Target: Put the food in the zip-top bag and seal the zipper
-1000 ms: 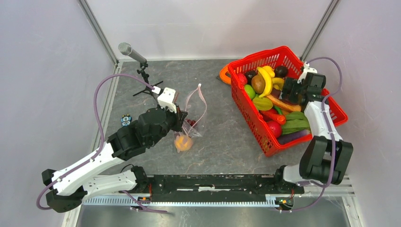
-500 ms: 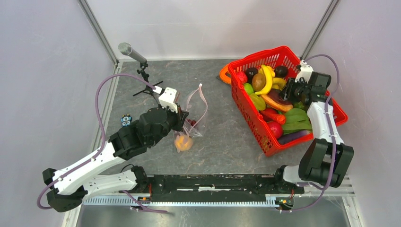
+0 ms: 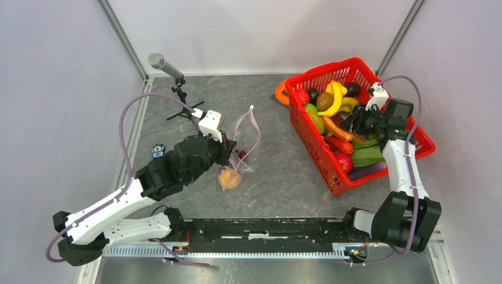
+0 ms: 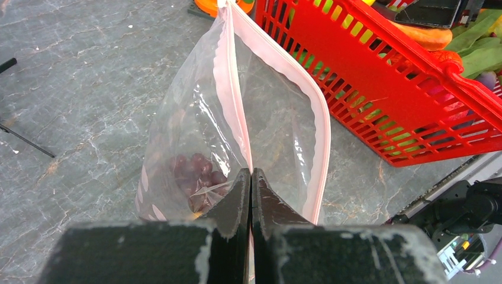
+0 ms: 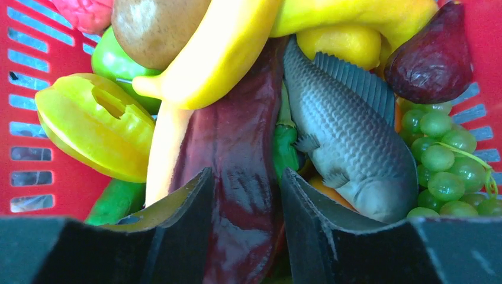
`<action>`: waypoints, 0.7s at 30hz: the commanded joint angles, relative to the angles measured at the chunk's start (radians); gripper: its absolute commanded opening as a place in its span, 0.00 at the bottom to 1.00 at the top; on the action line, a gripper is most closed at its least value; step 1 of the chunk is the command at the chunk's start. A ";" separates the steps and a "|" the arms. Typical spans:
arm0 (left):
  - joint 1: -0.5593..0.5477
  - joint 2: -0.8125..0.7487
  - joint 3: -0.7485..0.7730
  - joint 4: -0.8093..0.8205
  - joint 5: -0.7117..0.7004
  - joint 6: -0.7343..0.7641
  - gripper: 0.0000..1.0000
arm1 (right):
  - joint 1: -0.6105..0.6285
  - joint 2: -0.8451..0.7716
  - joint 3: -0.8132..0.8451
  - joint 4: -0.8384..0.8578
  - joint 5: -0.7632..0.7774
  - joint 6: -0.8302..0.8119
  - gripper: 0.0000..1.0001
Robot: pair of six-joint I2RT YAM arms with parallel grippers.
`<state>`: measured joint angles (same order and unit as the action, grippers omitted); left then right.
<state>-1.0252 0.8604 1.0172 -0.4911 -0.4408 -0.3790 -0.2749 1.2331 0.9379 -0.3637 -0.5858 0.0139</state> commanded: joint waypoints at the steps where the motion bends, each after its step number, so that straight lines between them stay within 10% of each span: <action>1: 0.002 -0.012 -0.012 0.031 0.022 0.042 0.02 | 0.005 0.002 -0.036 -0.015 -0.011 0.024 0.58; 12: 0.004 -0.026 -0.026 0.034 0.020 0.055 0.02 | 0.005 -0.057 -0.181 0.157 0.013 0.378 0.85; 21: 0.004 -0.061 -0.050 0.044 -0.016 0.050 0.02 | 0.005 -0.251 -0.376 0.445 -0.047 0.815 0.75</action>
<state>-1.0252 0.8230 0.9768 -0.4908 -0.4370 -0.3729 -0.2768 1.0737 0.6559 -0.0792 -0.5758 0.5663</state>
